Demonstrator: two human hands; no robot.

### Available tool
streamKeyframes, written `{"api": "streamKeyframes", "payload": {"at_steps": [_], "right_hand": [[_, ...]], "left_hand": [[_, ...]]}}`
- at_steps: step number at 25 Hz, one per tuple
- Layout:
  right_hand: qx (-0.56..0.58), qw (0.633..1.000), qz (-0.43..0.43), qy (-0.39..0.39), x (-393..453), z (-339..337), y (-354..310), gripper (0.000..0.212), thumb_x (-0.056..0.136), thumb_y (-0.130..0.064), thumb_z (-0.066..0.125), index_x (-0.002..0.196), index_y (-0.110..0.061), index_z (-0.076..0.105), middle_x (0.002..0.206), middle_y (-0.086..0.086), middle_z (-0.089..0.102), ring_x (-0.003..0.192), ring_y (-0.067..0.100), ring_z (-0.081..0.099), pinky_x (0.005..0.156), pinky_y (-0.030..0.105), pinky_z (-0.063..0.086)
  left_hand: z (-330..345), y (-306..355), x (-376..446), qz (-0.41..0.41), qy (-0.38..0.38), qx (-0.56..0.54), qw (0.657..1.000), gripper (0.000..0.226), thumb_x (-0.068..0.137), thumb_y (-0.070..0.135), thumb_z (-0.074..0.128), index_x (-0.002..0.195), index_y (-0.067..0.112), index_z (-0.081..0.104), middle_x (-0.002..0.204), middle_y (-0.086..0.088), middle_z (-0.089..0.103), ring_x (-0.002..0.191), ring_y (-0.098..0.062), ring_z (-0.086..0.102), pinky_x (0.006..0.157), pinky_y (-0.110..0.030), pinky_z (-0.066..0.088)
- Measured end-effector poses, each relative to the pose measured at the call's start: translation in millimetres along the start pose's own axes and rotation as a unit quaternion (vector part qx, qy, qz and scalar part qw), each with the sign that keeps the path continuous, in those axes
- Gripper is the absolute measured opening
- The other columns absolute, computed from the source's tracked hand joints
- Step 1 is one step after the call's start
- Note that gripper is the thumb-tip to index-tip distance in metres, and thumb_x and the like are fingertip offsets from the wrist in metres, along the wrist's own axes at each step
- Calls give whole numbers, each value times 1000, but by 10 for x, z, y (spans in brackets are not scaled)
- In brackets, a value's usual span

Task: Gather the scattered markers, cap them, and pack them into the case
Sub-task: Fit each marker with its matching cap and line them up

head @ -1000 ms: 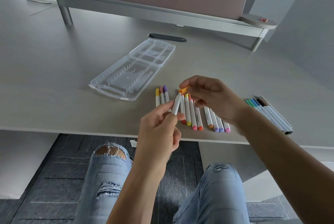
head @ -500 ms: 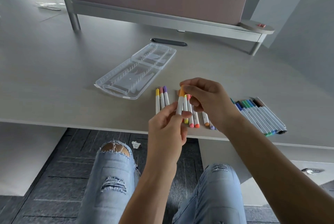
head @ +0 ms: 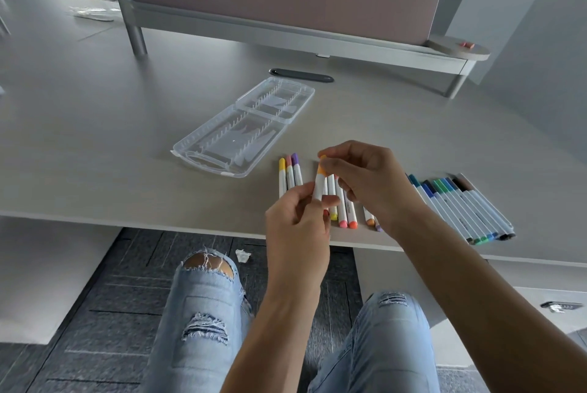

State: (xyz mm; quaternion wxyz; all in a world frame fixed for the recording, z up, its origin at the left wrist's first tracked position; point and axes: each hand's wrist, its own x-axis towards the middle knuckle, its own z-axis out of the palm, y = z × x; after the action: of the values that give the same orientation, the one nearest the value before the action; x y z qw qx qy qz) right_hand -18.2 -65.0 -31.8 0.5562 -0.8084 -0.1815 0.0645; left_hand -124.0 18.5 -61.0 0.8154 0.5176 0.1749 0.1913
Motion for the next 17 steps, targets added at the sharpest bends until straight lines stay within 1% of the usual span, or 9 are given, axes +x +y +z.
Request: {"api": "streamKeyframes", "payload": {"at_steps": [3, 4, 6, 7, 9, 11, 13, 14, 17], "right_hand": [[-19, 998, 56, 0, 276, 30, -78, 12, 97, -16, 67, 102, -16, 79, 70, -8, 68, 57, 7, 51, 52, 20, 41], [-46, 996, 76, 7, 402, 36, -90, 13, 97, -17, 67, 102, -15, 79, 76, -3, 71, 60, 10, 52, 53, 22, 42], [-156, 985, 76, 15, 650, 72, -68, 13, 96, -18, 67, 99, -14, 79, 86, 3, 75, 65, 14, 59, 56, 24, 49], [-215, 975, 61, 13, 736, 116, -34, 13, 95, -18, 67, 96, -14, 79, 88, 4, 76, 68, 15, 64, 58, 26, 54], [-309, 951, 25, 8, 824, 221, 37, 13, 93, -19, 65, 91, -16, 78, 87, 2, 75, 74, 18, 68, 66, 32, 61], [-377, 926, 13, 15, 831, 301, 100, 14, 94, -19, 65, 87, -17, 76, 87, 1, 75, 75, 19, 69, 69, 36, 63], [-420, 906, 7, 42, 782, 297, 160, 13, 95, -20, 63, 90, -18, 75, 91, -2, 74, 76, 18, 67, 66, 35, 61], [-418, 906, 3, 61, 739, 265, 175, 13, 96, -21, 61, 93, -18, 74, 94, -4, 72, 78, 17, 65, 64, 32, 58], [-353, 928, -5, 117, 532, 95, 224, 19, 100, -24, 54, 102, -22, 73, 96, -6, 70, 80, 15, 64, 62, 27, 49]], "left_hand": [[-92, -16, 105, 72, 13, 139, 988, 22, 98, 12, 57, 90, 25, 74, 72, 8, 70, 62, -9, 57, 61, -26, 45], [-141, -16, 126, 107, 35, 193, 975, 17, 98, 18, 58, 94, 25, 73, 79, 11, 71, 73, -6, 64, 68, -25, 49], [-248, 12, 171, 170, 94, 271, 943, 17, 97, 25, 58, 105, 23, 73, 98, 11, 71, 98, -9, 65, 83, -26, 50], [-294, 26, 198, 185, 114, 309, 926, 21, 97, 28, 57, 111, 21, 72, 106, 10, 70, 107, -11, 62, 88, -26, 46], [-345, 18, 298, 172, 126, 395, 893, 31, 98, 30, 55, 124, 17, 66, 119, 4, 67, 117, -14, 53, 94, -26, 38], [-341, -11, 390, 159, 121, 473, 858, 34, 98, 29, 52, 126, 14, 64, 123, -2, 67, 119, -21, 50, 99, -35, 39], [-294, -68, 447, 171, 113, 527, 825, 25, 97, 28, 50, 114, 18, 65, 113, -1, 70, 112, -24, 52, 95, -40, 40], [-266, -92, 470, 172, 108, 542, 816, 22, 97, 28, 49, 110, 19, 64, 109, 1, 71, 109, -23, 53, 93, -40, 39], [-185, -149, 539, 176, 80, 545, 816, 20, 96, 26, 47, 106, 21, 64, 102, 3, 71, 99, -22, 53, 90, -39, 40]]}}
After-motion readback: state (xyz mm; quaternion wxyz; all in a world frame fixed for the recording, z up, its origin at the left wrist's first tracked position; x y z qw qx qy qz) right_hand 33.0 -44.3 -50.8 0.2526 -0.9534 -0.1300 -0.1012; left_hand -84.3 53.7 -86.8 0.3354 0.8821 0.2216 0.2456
